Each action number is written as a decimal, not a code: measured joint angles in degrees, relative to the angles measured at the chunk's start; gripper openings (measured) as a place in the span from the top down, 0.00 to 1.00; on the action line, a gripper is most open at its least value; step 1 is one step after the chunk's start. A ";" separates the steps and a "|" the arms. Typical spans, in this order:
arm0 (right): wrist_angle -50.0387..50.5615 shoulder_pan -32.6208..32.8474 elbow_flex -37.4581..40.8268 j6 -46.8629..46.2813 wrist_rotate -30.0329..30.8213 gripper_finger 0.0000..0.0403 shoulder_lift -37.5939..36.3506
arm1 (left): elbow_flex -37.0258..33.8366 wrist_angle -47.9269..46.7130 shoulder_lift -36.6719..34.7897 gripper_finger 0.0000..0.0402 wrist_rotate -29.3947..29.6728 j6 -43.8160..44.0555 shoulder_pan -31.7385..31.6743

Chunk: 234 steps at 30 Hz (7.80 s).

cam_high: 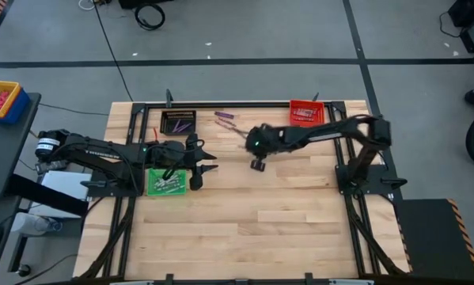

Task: Sort crayons
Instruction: Put the pink crayon into the red bin

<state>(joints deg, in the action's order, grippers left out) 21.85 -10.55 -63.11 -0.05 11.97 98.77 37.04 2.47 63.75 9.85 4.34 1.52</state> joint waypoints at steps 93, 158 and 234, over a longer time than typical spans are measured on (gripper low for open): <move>-26.71 21.36 24.98 -7.91 12.39 0.72 -36.99 | 31.79 -14.00 51.07 0.63 -18.12 -35.43 -37.97; -36.15 22.83 25.00 -2.82 1.26 0.64 -28.33 | 15.67 21.55 25.34 0.97 -6.71 -3.68 4.04; 24.43 11.52 21.31 -8.30 33.54 0.90 -35.29 | 15.76 2.83 18.57 0.97 -6.88 -8.97 7.08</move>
<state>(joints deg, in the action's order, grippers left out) 46.29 0.97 -41.80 -8.35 45.51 63.48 52.80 5.30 82.31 2.96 -4.63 8.60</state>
